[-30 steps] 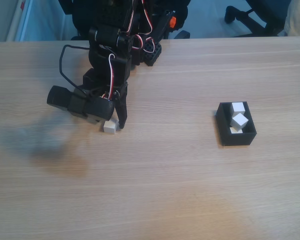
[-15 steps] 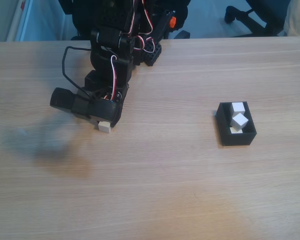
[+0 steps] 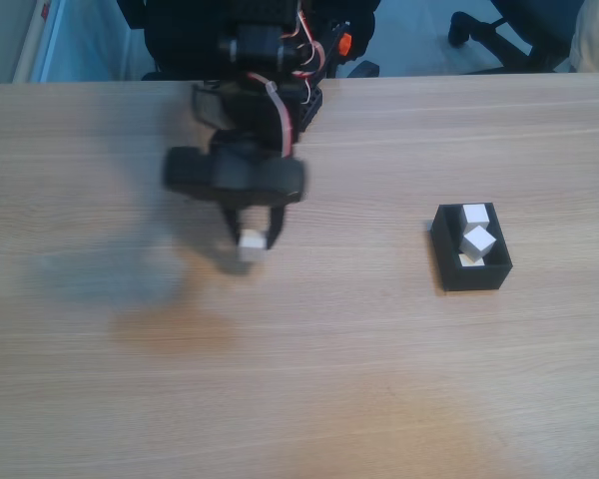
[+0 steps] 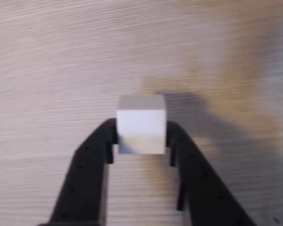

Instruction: Pick blocks and place them in the box.

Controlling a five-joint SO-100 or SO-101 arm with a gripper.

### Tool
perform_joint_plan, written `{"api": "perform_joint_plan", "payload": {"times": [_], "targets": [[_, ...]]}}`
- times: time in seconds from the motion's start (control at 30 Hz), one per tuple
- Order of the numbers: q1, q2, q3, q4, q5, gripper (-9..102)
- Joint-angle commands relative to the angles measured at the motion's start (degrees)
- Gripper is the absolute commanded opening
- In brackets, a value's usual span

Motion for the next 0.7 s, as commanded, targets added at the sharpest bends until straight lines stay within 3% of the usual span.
{"api": "perform_joint_plan", "payload": {"times": [0.0,0.33,0.67], "targets": [[-9.76,5.54,-3.52,0.53,2.37,0],[-36.12,4.57,-12.66,5.19,10.90,0],[-43.95,-9.93,-23.99,7.47,18.54,0]]}}
